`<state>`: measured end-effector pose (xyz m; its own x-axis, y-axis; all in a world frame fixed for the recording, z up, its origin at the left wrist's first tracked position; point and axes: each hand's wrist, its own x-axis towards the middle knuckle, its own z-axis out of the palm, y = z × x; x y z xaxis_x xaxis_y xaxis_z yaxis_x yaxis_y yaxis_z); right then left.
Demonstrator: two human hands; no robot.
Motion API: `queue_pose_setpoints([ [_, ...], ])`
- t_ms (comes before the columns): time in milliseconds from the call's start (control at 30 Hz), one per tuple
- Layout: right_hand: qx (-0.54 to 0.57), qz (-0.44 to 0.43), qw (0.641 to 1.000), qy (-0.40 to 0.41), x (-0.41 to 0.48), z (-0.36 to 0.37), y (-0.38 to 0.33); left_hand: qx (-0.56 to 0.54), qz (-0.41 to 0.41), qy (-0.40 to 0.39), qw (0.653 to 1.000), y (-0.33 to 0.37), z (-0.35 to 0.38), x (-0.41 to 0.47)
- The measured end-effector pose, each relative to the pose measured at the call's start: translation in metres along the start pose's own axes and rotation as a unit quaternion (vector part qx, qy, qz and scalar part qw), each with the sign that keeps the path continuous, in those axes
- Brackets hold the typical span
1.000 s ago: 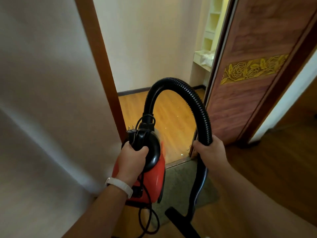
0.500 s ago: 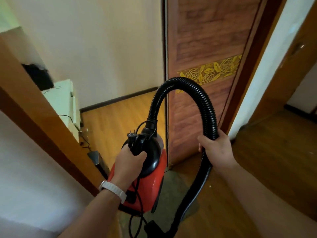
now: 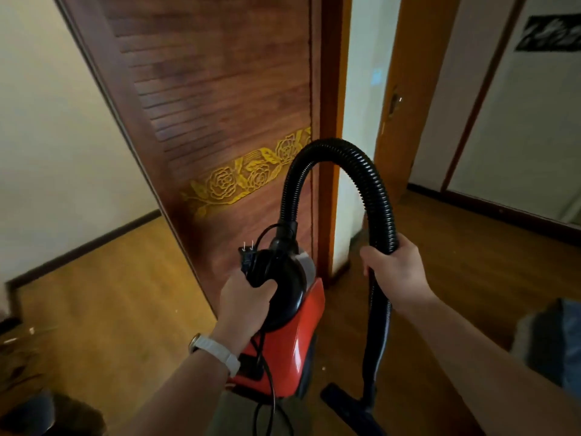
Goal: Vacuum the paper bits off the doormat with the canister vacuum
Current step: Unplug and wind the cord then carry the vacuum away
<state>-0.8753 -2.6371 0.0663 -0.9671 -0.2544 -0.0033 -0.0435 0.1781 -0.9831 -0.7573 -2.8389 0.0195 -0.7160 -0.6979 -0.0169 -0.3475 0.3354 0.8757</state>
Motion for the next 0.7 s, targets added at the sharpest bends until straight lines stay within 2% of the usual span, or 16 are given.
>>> queue_pose_setpoints([
  [333, -0.094, 0.009, 0.986, 0.135, 0.130, -0.059, 0.028, -0.046, 0.045, -0.112, 0.992, 0.055, 0.139, 0.137],
  [700, -0.113, 0.069, 0.947, 0.293, 0.257, -0.120, 0.043, -0.043, 0.081, -0.265, 0.960, 0.128, 0.282, 0.284],
])
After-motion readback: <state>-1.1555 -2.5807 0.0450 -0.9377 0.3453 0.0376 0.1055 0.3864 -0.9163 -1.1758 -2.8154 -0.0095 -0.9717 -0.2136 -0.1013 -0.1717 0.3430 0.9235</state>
